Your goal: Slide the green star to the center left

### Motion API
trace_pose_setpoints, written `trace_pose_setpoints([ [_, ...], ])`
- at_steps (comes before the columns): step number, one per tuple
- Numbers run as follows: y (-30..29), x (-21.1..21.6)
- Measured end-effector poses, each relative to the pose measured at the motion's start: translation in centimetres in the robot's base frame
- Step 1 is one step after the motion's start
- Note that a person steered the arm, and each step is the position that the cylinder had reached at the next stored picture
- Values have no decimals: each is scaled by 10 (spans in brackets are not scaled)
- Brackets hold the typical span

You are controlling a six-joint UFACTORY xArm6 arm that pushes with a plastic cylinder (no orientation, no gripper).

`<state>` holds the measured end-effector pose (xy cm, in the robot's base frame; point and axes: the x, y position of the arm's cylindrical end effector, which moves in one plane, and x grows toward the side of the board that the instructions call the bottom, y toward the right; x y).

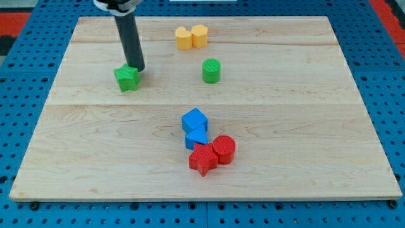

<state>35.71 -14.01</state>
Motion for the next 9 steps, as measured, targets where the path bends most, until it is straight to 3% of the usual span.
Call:
trace_pose_setpoints([
  [2,70,38],
  [3,70,66],
  [4,40,70],
  [6,-16,32],
  [9,-53,48],
])
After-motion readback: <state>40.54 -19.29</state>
